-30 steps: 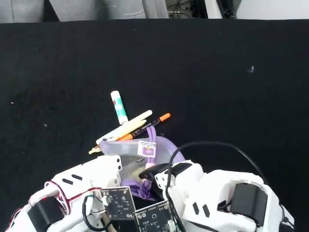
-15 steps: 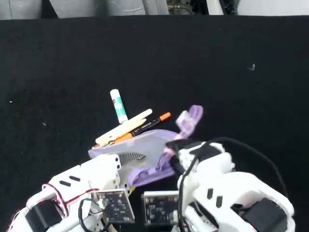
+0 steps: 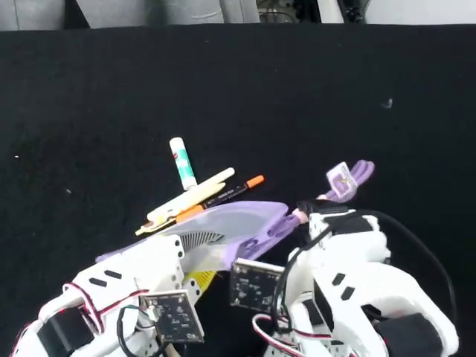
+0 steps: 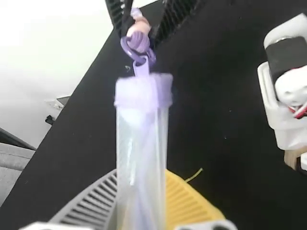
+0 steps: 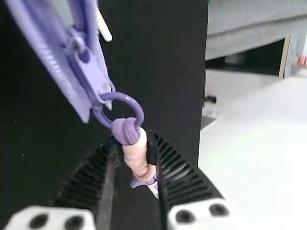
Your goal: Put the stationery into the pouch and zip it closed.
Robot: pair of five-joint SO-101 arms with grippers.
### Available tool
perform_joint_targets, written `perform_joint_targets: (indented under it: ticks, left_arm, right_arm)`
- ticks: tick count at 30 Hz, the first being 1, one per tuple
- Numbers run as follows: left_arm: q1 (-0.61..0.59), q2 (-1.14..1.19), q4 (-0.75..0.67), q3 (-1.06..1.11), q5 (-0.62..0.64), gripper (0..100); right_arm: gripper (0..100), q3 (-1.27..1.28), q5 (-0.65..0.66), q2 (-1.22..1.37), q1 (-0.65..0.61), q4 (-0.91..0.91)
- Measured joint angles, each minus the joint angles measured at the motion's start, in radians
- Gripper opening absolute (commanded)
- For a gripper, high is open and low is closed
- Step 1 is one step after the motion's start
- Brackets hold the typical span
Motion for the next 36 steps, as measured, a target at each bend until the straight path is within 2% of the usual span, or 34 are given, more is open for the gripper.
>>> perform_joint_targets:
  ticks: [9, 17, 23, 30, 36]
  left_arm:
    - [0.000, 0.000, -0.009, 0.002, 0.002, 3]
    - [0.000, 0.003, -0.009, -0.058, 0.157, 3]
    - [0.000, 0.006, -0.008, -0.083, 0.181, 3]
    - [0.003, 0.008, 0.046, -0.178, 0.189, 3]
    - [0.003, 0.008, 0.087, -0.199, 0.193, 3]
  right_arm:
    - [1.1, 0.048, 0.006, 0.000, 0.097, 0.002]
    - [1.1, 0.295, 0.006, 0.000, 0.107, -0.120]
    - [1.1, 0.336, 0.005, 0.000, 0.141, -0.155]
    - [1.1, 0.445, 0.006, 0.002, 0.308, -0.334]
    - [1.1, 0.542, 0.005, 0.000, 0.325, -0.440]
